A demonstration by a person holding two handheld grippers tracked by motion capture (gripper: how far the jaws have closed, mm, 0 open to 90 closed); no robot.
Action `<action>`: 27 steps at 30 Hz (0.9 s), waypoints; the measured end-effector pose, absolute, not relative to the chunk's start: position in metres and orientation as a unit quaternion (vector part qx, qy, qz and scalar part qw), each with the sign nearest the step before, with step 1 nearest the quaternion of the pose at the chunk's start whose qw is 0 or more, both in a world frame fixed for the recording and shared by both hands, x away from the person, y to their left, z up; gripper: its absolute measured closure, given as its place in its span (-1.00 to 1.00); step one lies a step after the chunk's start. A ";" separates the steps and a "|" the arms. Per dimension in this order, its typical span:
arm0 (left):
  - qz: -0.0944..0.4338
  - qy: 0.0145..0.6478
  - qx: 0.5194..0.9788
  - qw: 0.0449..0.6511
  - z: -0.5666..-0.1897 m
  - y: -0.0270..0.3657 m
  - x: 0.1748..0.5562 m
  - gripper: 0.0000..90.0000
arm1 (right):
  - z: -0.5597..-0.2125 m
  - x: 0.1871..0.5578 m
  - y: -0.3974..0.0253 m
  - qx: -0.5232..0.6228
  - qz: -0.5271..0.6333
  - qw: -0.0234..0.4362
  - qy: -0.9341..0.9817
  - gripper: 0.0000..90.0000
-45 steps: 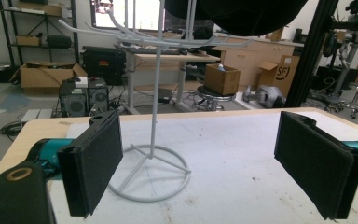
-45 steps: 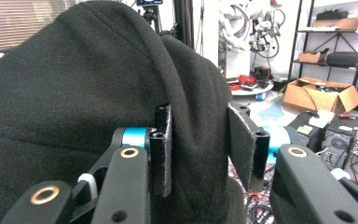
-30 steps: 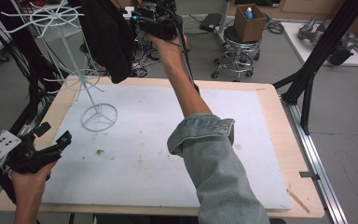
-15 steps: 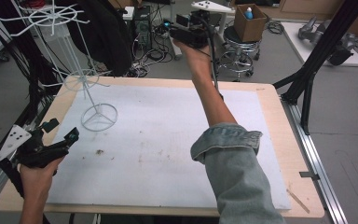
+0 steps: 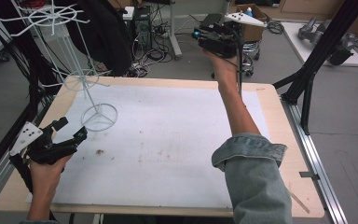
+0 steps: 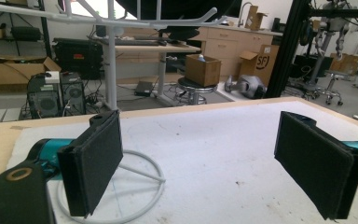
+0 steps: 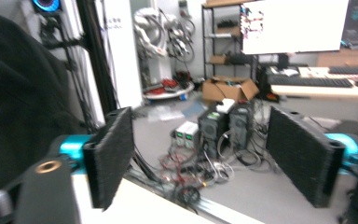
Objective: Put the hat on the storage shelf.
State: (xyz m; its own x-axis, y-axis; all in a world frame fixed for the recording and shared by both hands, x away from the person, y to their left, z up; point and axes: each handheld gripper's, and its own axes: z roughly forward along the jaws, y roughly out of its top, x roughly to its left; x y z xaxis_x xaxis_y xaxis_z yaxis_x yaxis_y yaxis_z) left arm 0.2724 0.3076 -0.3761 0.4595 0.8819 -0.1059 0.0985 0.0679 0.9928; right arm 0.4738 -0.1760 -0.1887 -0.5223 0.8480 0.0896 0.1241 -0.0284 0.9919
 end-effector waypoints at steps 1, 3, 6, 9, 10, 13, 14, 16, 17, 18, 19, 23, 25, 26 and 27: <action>0.323 0.408 0.601 0.607 -0.377 0.307 0.273 -0.66 | -0.190 0.472 -0.179 0.387 0.603 0.306 0.627 -0.54; 0.323 0.407 0.604 0.605 -0.377 0.307 0.273 -0.66 | -0.193 0.470 -0.186 0.392 0.603 0.315 0.620 -0.60; 0.324 0.406 0.606 0.603 -0.378 0.306 0.272 -0.66 | -0.197 0.467 -0.196 0.403 0.596 0.323 0.615 -0.70; 0.325 0.407 0.605 0.603 -0.378 0.307 0.272 -0.66 | -0.202 0.464 -0.208 0.415 0.594 0.328 0.606 -0.73; 0.325 0.408 0.605 0.602 -0.378 0.307 0.272 -0.66 | -0.203 0.462 -0.211 0.416 0.592 0.333 0.605 -0.73; 0.325 0.409 0.604 0.601 -0.379 0.307 0.272 -0.66 | -0.208 0.457 -0.225 0.421 0.588 0.342 0.600 -0.73; 0.326 0.409 0.605 0.600 -0.379 0.307 0.272 -0.66 | -0.209 0.455 -0.229 0.423 0.588 0.343 0.598 -0.73; 0.326 0.410 0.605 0.599 -0.379 0.308 0.272 -0.66 | -0.212 0.452 -0.238 0.431 0.580 0.339 0.603 -0.75; 0.327 0.410 0.604 0.600 -0.379 0.308 0.272 -0.66 | -0.213 0.451 -0.242 0.434 0.580 0.338 0.602 -0.75; 0.327 0.411 0.604 0.600 -0.379 0.308 0.272 -0.66 | -0.215 0.448 -0.246 0.433 0.583 0.340 0.597 -0.75; 0.327 0.411 0.605 0.599 -0.380 0.308 0.272 -0.66 | -0.217 0.445 -0.250 0.431 0.586 0.346 0.593 -0.75; 0.326 0.412 0.606 0.598 -0.381 0.307 0.273 -0.66 | -0.222 0.440 -0.264 0.449 0.564 0.332 0.608 -0.76; 0.326 0.411 0.607 0.596 -0.381 0.306 0.273 -0.66 | -0.223 0.437 -0.270 0.455 0.554 0.328 0.615 -0.76; 0.326 0.412 0.607 0.596 -0.381 0.306 0.273 -0.66 | -0.224 0.434 -0.272 0.452 0.558 0.334 0.610 -0.76; 0.327 0.412 0.608 0.595 -0.382 0.306 0.273 -0.66 | -0.227 0.428 -0.275 0.443 0.567 0.352 0.599 -0.76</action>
State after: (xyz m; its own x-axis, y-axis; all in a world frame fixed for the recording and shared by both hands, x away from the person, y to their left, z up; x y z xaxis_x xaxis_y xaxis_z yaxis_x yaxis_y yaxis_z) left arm 0.2729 0.3059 -0.3817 0.4472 0.8896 -0.0930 0.1121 0.0474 0.9926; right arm 0.4280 -0.2753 -0.2272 -0.3599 0.9295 0.0802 0.1316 -0.0345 0.9907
